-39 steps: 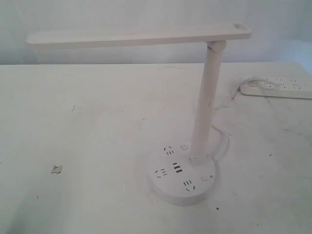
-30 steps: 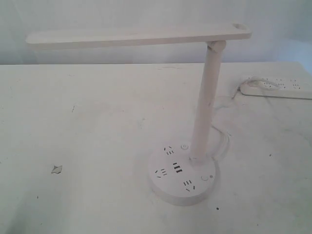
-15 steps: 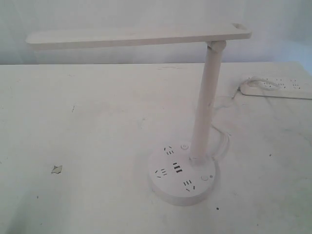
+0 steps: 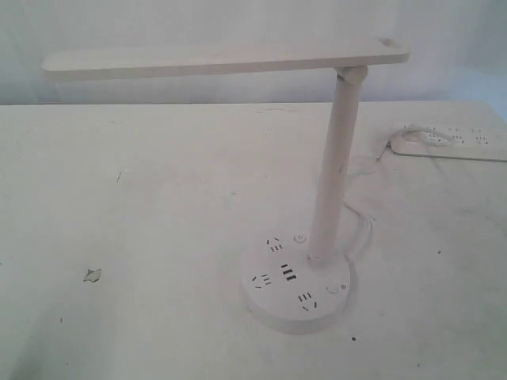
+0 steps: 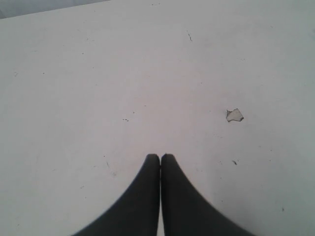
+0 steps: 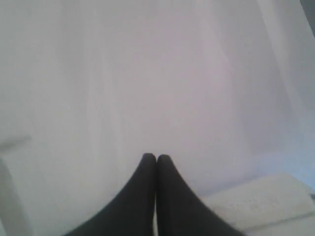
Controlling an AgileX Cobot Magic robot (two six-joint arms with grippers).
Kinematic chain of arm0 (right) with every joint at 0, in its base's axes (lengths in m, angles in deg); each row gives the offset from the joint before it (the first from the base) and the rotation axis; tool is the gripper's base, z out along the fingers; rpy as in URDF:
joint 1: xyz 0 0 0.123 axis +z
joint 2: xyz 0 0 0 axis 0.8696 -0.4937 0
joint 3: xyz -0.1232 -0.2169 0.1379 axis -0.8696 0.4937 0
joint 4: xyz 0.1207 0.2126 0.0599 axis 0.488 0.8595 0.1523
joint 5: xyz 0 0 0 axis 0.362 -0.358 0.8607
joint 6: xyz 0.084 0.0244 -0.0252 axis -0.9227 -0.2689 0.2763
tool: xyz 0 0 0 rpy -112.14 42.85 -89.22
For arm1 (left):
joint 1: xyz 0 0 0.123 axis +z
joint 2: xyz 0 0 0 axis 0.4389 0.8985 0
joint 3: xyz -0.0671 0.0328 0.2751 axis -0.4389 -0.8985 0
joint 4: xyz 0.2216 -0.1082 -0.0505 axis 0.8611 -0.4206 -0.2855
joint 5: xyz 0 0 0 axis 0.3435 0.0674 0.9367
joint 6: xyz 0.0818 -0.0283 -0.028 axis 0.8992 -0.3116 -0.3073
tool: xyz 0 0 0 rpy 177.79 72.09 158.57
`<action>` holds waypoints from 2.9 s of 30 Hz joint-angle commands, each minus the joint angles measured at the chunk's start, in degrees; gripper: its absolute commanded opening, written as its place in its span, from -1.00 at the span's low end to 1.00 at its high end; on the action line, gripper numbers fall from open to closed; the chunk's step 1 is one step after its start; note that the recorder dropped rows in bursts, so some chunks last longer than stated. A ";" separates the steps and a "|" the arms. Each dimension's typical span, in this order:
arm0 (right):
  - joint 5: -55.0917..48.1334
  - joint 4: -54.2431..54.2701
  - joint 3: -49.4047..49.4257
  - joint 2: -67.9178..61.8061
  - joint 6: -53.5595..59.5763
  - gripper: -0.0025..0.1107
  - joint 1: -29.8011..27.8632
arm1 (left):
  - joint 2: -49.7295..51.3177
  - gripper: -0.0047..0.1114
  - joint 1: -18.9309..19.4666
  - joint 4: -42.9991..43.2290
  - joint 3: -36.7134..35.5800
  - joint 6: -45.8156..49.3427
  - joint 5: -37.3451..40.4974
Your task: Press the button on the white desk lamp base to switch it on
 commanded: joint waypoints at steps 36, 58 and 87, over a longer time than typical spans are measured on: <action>54.99 -59.51 -24.53 -63.42 -43.64 -0.96 1.29 | -0.18 -0.92 0.01 -0.10 -0.11 -0.02 0.01; 47.43 -78.77 -5.48 -60.61 -31.71 -0.96 2.22 | -0.18 -0.92 0.01 -0.10 -0.11 -0.02 0.11; 37.70 -47.59 -8.49 -85.44 -11.33 -0.96 20.24 | -0.18 -0.92 0.01 -0.10 -0.11 -0.02 0.11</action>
